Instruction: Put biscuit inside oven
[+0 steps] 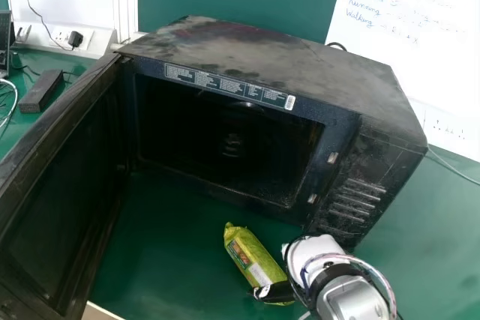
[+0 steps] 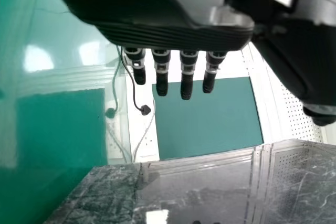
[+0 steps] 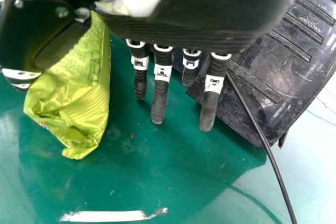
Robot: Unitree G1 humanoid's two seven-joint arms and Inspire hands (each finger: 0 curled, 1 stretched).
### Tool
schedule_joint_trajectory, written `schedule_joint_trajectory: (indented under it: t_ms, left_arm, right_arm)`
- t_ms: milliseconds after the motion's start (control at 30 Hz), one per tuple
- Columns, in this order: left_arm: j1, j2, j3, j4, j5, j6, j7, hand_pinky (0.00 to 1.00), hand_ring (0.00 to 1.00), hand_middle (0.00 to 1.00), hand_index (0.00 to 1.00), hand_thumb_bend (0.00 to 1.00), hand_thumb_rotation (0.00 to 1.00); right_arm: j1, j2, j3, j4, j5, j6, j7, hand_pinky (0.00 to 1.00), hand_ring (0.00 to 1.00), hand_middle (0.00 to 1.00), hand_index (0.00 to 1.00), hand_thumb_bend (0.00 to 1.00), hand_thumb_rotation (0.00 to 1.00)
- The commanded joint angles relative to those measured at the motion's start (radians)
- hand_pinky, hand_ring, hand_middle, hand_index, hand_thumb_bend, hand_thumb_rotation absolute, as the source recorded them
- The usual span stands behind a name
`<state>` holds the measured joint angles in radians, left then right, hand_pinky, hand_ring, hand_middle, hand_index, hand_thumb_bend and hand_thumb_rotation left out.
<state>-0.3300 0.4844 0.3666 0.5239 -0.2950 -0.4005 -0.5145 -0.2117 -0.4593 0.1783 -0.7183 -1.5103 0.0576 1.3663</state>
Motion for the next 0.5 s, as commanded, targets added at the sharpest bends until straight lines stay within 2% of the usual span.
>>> schedule_joint_trajectory:
  t_ms: [0, 100, 233, 333, 467]
  left_arm:
    - [0.011, 0.017, 0.005, -0.003, 0.0, -0.003, -0.004, 0.98, 0.96, 0.97, 1.0, 0.36, 1.0]
    - [0.014, 0.015, 0.004, -0.009, 0.0, 0.001, -0.002, 0.98, 0.96, 0.97, 1.0, 0.35, 1.0]
    - [0.02, 0.013, 0.003, -0.017, 0.002, 0.005, 0.003, 0.98, 0.96, 0.97, 1.0, 0.35, 1.0]
    - [0.024, 0.012, 0.002, -0.024, 0.008, 0.006, 0.01, 0.98, 0.96, 0.97, 1.0, 0.36, 1.0]
    - [0.03, 0.012, 0.002, -0.031, 0.009, 0.009, 0.013, 0.98, 0.96, 0.97, 1.0, 0.36, 1.0]
  right_arm:
    - [0.013, 0.018, 0.006, 0.015, -0.005, -0.01, -0.006, 0.6, 0.67, 0.76, 0.88, 0.99, 0.43]
    - [0.015, 0.029, 0.016, 0.021, -0.019, -0.022, -0.026, 0.6, 0.67, 0.76, 0.88, 1.0, 0.49]
    - [0.002, 0.059, 0.036, 0.052, -0.046, -0.027, -0.036, 0.54, 0.6, 0.72, 0.87, 1.0, 0.54]
    - [-0.015, 0.087, 0.052, 0.079, -0.06, -0.025, -0.028, 0.58, 0.67, 0.76, 0.87, 0.98, 0.56]
    - [-0.038, 0.105, 0.068, 0.111, -0.055, -0.031, -0.017, 0.62, 0.7, 0.78, 0.88, 0.97, 0.54]
